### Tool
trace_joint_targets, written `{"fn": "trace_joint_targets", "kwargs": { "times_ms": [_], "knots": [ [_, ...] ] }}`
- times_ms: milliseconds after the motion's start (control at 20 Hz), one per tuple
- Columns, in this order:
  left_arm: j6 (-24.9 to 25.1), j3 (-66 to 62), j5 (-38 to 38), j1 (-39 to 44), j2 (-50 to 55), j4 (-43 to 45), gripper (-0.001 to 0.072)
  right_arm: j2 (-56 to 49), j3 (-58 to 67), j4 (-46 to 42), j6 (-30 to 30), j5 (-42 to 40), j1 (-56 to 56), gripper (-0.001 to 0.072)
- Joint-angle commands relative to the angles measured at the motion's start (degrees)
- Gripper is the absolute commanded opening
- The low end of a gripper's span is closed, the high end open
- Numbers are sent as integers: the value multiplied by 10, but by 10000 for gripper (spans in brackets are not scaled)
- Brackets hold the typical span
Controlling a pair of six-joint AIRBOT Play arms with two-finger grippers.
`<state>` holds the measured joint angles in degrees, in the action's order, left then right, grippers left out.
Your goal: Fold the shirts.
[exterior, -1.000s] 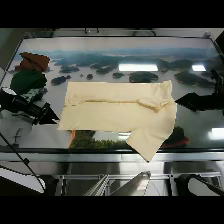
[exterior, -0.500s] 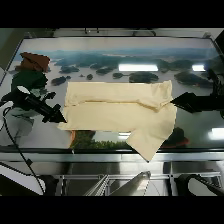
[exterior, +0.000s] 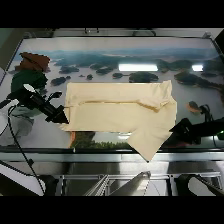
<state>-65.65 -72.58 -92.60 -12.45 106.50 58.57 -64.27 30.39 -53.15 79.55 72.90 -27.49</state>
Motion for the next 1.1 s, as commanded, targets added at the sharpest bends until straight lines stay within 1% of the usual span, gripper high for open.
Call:
{"fn": "trace_joint_targets", "kwargs": {
  "times_ms": [0, 50, 100, 150, 300, 400, 450, 500, 550, 600, 650, 700, 850, 950, 1050],
  "knots": [
    [3, -1, -7, -5, 0, -2, 26, -1, -71, -5, 12, -59, -2, 504],
    [3, -1, -6, -5, 0, -2, 26, -5, -76, 6, -6, -68, -2, 502],
    [3, -1, -6, -5, 0, -2, 26, -12, -79, 28, -29, -75, -1, 436],
    [3, -1, -6, -5, 0, -2, 26, -21, -79, 56, -51, -85, -2, 418],
    [3, -1, -6, -5, 0, -2, 26, -50, -79, 144, -109, -103, 6, 416],
    [3, -1, -6, -5, 0, -2, 27, -70, -79, 154, -114, -113, 33, 412],
    [3, -1, -6, -5, 0, -2, 26, -79, -79, 158, -123, -116, 48, 348],
    [3, -1, -7, -5, 0, -2, 26, -83, -79, 168, -134, -112, 57, 318],
    [3, -1, -7, -6, 0, -2, 26, -83, -78, 179, -152, -97, 59, 196],
    [3, -1, -11, -8, 0, -2, 26, -78, -76, 183, -162, -77, 56, 92],
    [3, -2, -16, -11, -1, -3, 26, -68, -71, 180, -164, -57, 48, 84],
    [3, -2, -23, -16, -3, -3, 26, -53, -66, 180, -165, -35, 35, 20],
    [3, -1, -44, -44, -28, -2, 26, 6, -40, 181, -166, 10, -21, 19],
    [0, -1, -54, -73, -50, -2, 26, 40, -16, 181, -166, 23, -61, 19],
    [-4, 0, -61, -94, -64, -3, 26, 48, -4, 181, -166, 38, -90, 19]
  ]
}}
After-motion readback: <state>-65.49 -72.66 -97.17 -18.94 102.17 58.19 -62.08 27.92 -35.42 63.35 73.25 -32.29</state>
